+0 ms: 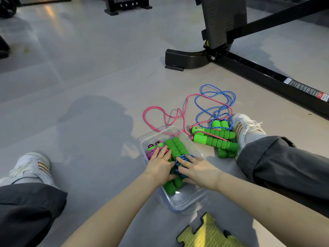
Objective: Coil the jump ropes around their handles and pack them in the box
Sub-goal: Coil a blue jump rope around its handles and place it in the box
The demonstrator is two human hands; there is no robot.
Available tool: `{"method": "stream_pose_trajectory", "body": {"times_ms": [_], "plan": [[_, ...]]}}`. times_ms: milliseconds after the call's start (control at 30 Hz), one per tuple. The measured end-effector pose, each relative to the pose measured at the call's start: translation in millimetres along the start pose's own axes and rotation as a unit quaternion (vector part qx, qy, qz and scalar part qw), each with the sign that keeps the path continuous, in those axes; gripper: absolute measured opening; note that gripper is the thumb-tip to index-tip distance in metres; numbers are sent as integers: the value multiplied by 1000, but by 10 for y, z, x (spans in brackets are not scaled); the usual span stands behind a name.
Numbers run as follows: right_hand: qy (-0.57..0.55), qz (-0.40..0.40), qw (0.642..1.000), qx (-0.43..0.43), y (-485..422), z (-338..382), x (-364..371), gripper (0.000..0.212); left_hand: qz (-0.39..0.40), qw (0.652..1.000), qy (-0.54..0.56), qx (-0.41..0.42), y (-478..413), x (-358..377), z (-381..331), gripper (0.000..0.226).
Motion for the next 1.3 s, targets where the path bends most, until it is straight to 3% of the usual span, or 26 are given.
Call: {"method": "stream_pose_trajectory", "body": {"times_ms": [100, 167, 233, 300, 400, 533, 733, 933, 1167, 1300], "plan": [[12, -69, 998, -7, -12, 22, -16, 26, 1, 1000, -6, 7, 10, -25, 17, 58], [-13, -86, 996, -9, -18, 29, -28, 23, 3, 1000, -9, 16, 13, -23, 32, 58], [-49, -51, 997, 7, -61, 64, -39, 20, 2, 1000, -14, 14, 25, -12, 29, 58], [-95, -25, 995, 19, -78, 90, 19, 32, 0, 999, -33, 2, 48, -1, 5, 60], [-118, -57, 991, 31, 9, 56, 53, 46, -5, 999, -39, -24, 62, 1, -41, 71], [-235, -75, 965, 94, 33, 78, 77, 56, 11, 999, -42, -33, 67, 31, -81, 86], [-264, -9, 955, 135, -91, 84, 101, 60, 26, 996, -80, -5, 39, 27, -28, 84], [-283, -1, 949, 137, -251, 386, -45, 62, 40, 994, -100, 18, 132, 16, 261, 88], [-289, -10, 947, 141, -580, 573, -110, 62, 62, 992, -104, -37, 272, 40, 472, 83], [-296, -17, 947, 127, -508, 499, -289, 61, 0, 992, -123, -32, 208, -146, 401, 64]]}}
Point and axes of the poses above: each hand's wrist, its own y-axis away from the middle knuckle, its own x-axis out of the palm, z = x × y, the point moved 2 cm from there along -y, towards the middle knuckle, and after that the axes turned 10 degrees about -x, right-handed, at the moved point
